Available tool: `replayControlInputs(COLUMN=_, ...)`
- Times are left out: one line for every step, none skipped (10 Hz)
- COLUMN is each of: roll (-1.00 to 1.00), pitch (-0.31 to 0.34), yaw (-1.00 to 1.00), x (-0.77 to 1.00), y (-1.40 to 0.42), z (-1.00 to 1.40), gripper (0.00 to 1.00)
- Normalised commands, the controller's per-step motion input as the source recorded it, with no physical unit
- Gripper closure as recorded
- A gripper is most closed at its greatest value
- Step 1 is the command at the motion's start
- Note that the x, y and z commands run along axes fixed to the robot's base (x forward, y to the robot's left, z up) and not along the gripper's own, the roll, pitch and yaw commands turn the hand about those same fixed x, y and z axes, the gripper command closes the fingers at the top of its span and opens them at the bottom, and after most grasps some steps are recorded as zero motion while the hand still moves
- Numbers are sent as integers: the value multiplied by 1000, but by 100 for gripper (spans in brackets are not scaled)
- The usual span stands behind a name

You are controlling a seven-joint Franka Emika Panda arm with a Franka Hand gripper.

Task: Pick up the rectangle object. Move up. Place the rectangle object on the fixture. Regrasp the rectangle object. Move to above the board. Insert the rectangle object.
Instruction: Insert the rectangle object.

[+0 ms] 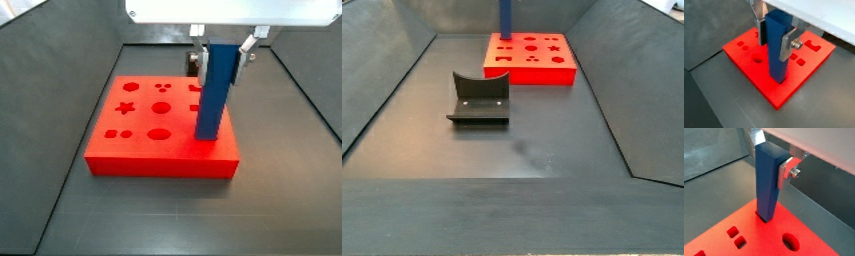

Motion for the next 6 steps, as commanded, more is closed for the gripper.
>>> replayControlInputs(roll=0, pitch=0, yaw=0, x=0, y=0, z=-20, gripper=100)
replayControlInputs(roll=0, pitch=0, yaw=0, x=0, y=0, z=-17, gripper=100)
replayControlInputs(roll=0, pitch=0, yaw=0, x=0, y=17, z=0, gripper=100)
replayControlInputs(roll=-6, pitch=0, yaw=0, x=0, y=43, z=0, gripper=100)
replayControlInputs(roll=0, pitch=0, yaw=0, x=17, y=26, z=0, gripper=100)
replayControlInputs(roll=0, pitch=0, yaw=23, x=49, y=89, z=-20, gripper=100)
